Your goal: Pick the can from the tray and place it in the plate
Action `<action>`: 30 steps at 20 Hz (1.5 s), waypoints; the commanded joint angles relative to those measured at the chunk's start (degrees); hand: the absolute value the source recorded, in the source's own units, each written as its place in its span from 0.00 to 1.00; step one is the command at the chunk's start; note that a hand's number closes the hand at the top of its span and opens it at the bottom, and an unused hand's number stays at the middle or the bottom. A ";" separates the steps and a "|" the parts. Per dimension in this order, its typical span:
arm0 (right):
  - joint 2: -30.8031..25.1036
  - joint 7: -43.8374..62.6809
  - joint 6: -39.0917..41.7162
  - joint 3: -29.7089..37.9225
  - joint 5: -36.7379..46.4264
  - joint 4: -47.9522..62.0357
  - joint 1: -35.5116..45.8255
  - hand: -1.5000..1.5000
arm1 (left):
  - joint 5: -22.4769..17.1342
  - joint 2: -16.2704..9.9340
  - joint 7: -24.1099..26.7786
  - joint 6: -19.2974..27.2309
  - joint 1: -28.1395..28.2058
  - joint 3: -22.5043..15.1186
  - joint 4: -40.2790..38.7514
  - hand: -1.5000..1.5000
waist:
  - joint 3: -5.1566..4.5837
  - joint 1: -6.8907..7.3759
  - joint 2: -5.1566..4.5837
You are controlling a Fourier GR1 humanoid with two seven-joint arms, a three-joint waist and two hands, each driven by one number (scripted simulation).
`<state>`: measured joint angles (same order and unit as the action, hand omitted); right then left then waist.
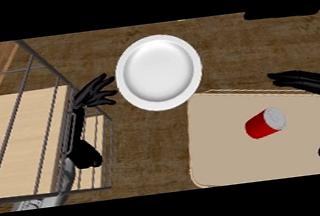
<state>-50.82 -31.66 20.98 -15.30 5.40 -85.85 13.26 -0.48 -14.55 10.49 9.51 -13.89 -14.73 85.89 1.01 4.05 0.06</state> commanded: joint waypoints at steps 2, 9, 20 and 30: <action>-3.26 1.99 2.80 -4.63 6.18 -0.76 0.81 0.00 | -4.66 0.84 -11.89 2.05 6.81 4.32 -8.84 0.50 | -1.12 0.02 -1.33; -2.31 3.54 3.76 -8.49 10.48 0.80 1.66 0.00 | -3.27 2.33 -12.06 2.81 9.23 3.37 -8.08 0.50 | -0.95 0.43 -1.25; 1.30 4.85 3.64 -11.47 14.09 3.22 4.33 0.00 | -2.42 3.18 -13.45 3.20 7.96 4.86 -8.24 0.50 | -0.89 -0.74 -1.32; 5.85 6.12 3.21 -13.55 16.06 6.26 6.05 0.00 | -2.11 3.39 -14.16 2.89 10.16 5.30 -6.20 0.50 | -0.87 -0.24 -1.09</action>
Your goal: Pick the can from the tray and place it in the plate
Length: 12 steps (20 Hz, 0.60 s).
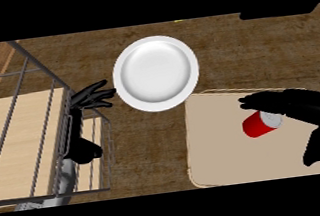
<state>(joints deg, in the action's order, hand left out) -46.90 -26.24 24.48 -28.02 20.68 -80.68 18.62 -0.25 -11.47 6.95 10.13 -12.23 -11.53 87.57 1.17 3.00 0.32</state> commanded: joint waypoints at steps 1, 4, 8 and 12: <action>1.27 0.89 0.56 -0.68 1.01 1.18 1.75 0.00 | -1.80 0.67 -11.79 2.38 8.07 1.43 -7.86 0.50 | -1.03 0.74 -1.29; 2.60 0.01 -0.82 -2.37 2.86 2.58 0.59 0.00 | -1.64 0.39 -10.49 2.48 7.98 2.72 -8.61 0.50 | -1.00 0.14 -1.49; 3.59 -1.94 -3.37 -2.01 4.73 2.91 2.87 1.00 | -1.95 0.47 -11.28 1.65 8.07 2.73 -8.14 0.50 | -0.94 0.38 -1.46; 4.30 -3.37 -5.53 -1.79 5.79 3.63 2.96 1.00 | -1.82 0.86 -11.72 1.62 8.43 2.82 -8.19 0.50 | -0.95 -0.49 -1.34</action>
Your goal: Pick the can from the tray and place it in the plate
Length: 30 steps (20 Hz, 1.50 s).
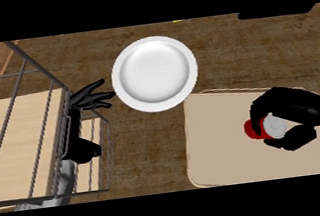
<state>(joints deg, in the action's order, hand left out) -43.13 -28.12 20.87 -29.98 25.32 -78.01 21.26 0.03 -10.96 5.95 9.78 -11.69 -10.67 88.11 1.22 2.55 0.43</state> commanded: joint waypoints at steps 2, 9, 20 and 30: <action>2.78 -0.21 -3.53 -0.15 1.73 0.42 0.52 1.00 | -2.19 -0.35 -9.89 1.52 8.88 2.54 -8.08 0.50 | -1.07 0.12 -1.17; 18.23 22.66 -9.93 0.82 4.34 3.67 5.53 1.00 | -0.84 0.47 -7.63 0.69 5.50 1.23 -6.65 0.50 | -1.49 4.11 -2.42; 37.26 52.93 -27.02 3.03 17.65 6.67 19.73 1.00 | -0.87 1.31 -9.15 -0.54 3.11 0.80 -10.22 0.50 | -1.44 5.75 -1.32; 43.02 75.21 -38.02 4.68 32.93 12.97 31.04 1.00 | -1.29 1.95 -9.27 0.20 3.75 2.14 -11.77 0.50 | -1.42 3.36 -1.56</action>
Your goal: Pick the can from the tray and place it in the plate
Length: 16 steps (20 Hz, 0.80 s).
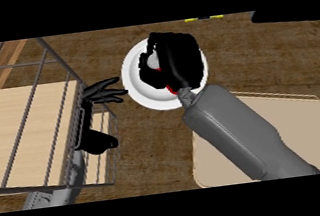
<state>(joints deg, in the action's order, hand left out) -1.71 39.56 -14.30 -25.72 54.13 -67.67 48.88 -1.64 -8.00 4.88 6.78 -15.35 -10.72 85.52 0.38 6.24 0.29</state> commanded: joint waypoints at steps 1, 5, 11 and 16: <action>1.63 9.72 -3.62 0.11 3.21 3.23 4.44 1.00 | -0.05 -1.72 -9.24 2.47 6.76 2.45 -8.00 0.50 | -0.52 1.11 -1.52; 1.68 13.71 -4.16 1.05 4.89 7.13 7.37 1.00 | -0.36 -2.76 -9.91 1.71 7.18 3.09 -8.05 0.50 | -0.47 0.03 -1.77; 1.70 15.47 -4.97 2.15 4.67 13.09 9.02 1.00 | 0.14 -2.02 -10.76 3.01 8.29 2.94 -6.79 0.50 | -0.38 -0.70 -2.02; 1.71 14.91 -5.42 2.67 3.42 18.73 8.68 1.00 | -0.08 -2.05 -10.44 2.78 7.46 3.46 -6.45 0.50 | -0.38 -0.76 -2.53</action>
<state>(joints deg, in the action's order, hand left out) -0.14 53.54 -18.96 -23.46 58.01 -52.82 57.61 -2.05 -8.32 2.92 6.59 -14.26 -10.29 88.18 0.64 5.58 -0.76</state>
